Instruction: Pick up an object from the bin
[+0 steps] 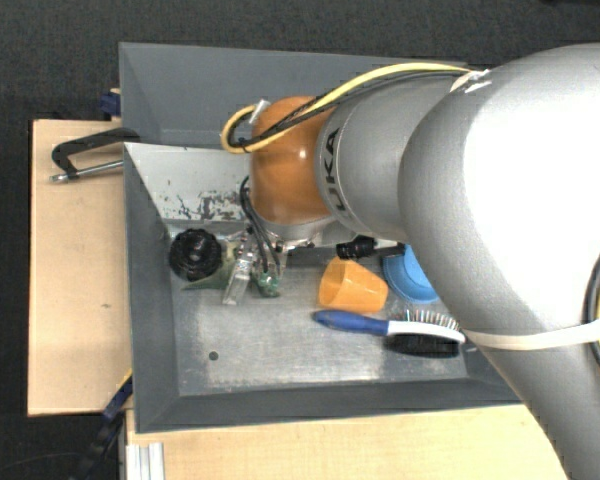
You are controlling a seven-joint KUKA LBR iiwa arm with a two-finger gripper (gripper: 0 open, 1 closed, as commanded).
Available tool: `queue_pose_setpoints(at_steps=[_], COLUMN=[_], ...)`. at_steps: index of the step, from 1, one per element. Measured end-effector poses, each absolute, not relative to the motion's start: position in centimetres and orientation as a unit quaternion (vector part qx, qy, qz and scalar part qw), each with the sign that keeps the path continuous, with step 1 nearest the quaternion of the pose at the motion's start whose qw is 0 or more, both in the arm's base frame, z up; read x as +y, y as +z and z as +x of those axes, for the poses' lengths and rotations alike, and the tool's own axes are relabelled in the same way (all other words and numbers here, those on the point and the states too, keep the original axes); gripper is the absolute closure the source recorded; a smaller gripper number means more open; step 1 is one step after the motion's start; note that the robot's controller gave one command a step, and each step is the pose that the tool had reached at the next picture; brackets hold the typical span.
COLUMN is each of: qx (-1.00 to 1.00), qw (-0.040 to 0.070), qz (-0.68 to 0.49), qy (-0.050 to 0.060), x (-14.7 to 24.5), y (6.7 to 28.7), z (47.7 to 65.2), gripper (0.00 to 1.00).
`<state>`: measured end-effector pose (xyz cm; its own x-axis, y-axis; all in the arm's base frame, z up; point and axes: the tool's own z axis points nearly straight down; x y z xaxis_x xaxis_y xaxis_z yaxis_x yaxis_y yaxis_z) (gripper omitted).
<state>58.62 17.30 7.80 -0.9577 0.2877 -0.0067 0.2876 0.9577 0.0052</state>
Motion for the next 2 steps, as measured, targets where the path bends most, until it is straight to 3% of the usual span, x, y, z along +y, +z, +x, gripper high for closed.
queue_pose_setpoints(at_steps=[1,2], qx=[0.991,0.99], qw=[0.005,0.006], qz=[0.134,0.141], qy=[0.001,0.004], x=[17.4,18.0], y=[7.5,24.7], z=[58.6,58.8], gripper=[1.0,1.0])
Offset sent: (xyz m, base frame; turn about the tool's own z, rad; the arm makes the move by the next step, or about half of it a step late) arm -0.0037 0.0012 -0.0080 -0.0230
